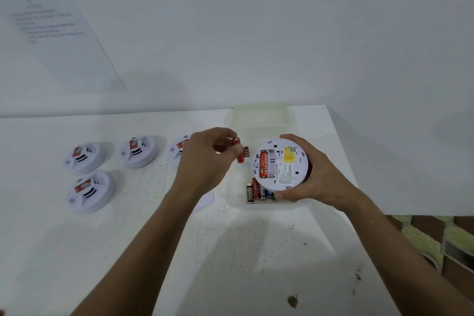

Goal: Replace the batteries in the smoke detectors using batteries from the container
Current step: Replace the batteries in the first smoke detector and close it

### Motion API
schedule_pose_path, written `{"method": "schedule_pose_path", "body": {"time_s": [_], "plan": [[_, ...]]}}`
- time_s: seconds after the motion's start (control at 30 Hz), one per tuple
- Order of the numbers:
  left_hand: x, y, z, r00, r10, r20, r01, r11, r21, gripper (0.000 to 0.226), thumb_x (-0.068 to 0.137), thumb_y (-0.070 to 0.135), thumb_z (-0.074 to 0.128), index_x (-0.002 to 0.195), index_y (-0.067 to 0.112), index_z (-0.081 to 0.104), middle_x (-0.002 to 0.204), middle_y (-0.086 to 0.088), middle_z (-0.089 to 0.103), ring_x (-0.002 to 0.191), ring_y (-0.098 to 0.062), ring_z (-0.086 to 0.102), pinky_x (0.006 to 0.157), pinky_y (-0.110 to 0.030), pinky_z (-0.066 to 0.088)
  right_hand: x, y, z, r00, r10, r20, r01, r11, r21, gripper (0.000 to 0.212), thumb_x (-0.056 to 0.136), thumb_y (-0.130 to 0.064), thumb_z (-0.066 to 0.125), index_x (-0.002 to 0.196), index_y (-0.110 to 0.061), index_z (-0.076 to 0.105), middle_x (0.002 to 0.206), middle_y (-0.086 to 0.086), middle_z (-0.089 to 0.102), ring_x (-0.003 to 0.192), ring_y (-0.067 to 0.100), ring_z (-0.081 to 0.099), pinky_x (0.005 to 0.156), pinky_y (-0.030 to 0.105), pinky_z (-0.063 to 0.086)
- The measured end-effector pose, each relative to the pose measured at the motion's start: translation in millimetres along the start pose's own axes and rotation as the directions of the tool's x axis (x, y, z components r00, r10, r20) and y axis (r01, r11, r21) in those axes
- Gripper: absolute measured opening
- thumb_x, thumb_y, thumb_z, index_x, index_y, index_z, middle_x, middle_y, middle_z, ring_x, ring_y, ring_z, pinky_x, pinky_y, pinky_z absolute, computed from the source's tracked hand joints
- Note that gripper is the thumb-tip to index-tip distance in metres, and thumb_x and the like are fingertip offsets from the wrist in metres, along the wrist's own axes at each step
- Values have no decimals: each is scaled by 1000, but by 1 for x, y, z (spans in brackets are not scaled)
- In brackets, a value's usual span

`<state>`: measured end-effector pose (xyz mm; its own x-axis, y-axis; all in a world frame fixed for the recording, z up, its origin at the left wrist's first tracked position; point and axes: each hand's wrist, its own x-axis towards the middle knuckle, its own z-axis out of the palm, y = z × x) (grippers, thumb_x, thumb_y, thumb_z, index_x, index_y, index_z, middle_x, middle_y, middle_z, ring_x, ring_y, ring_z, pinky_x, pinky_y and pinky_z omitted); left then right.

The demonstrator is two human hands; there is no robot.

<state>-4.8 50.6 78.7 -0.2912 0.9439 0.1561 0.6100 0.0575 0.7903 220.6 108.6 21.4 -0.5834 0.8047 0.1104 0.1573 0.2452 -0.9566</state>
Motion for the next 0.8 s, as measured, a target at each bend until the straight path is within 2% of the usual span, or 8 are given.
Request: {"method": "schedule_pose_path", "body": {"time_s": [0.1,0.2,0.3,0.43,0.5,0.63,0.7,0.8], "plan": [[-8,8,2,999,14,38,-11,997,-74,23,82,29,74,104,31,67,87,17,72,80,6,67,75,-13,50,8,-4,12,999,-25,34,26,999,-19,98,52,-13,93,137,-25,46,120,-18,62,115,8,59,89,22,54],[-11,2,3,999,23,43,-22,1000,-22,16,82,31,75,95,33,67,84,20,68,73,14,63,65,-2,45,15,-7,25,997,-49,66,51,998,-29,101,51,-12,95,138,-24,45,121,-17,62,115,10,60,91,20,52],[-13,-7,-1,998,47,45,-49,998,44,16,81,36,75,96,33,71,87,20,65,77,8,59,64,-5,42,20,-9,33,993,-64,99,67,997,-28,98,53,-1,95,133,-30,46,117,-21,62,112,5,61,87,16,52],[-15,-21,-13,989,42,145,-60,991,118,41,78,52,69,116,36,68,110,13,58,98,-3,54,81,-15,41,27,-12,39,990,-75,121,77,997,-12,99,52,-1,95,132,-33,47,118,-20,63,112,5,61,86,17,52],[-18,-28,-24,960,50,276,-72,995,70,61,67,62,71,125,47,58,114,22,61,105,-1,58,84,-20,47,30,-15,40,990,-60,130,58,998,20,98,52,0,95,133,-31,49,118,-16,64,113,6,61,85,20,54],[-25,-39,-38,921,61,385,-71,997,11,75,60,42,86,121,59,44,101,36,62,93,9,63,77,-10,51,34,-20,45,983,-46,179,44,999,13,98,51,-10,94,135,-29,49,120,-18,63,116,5,58,87,18,53],[-27,-43,-41,931,87,355,-81,996,-34,72,61,31,87,119,54,49,102,30,65,90,3,66,77,-10,52,37,-23,49,979,-44,200,44,999,5,96,52,-9,95,135,-29,50,122,-17,62,117,5,57,88,18,53],[-29,-51,-46,931,107,350,-91,994,-64,71,59,39,83,123,46,53,106,17,69,91,-8,67,82,-16,54,41,-25,55,973,-53,224,56,998,-7,95,54,-7,95,135,-29,50,122,-16,62,118,7,57,91,22,54]]}}
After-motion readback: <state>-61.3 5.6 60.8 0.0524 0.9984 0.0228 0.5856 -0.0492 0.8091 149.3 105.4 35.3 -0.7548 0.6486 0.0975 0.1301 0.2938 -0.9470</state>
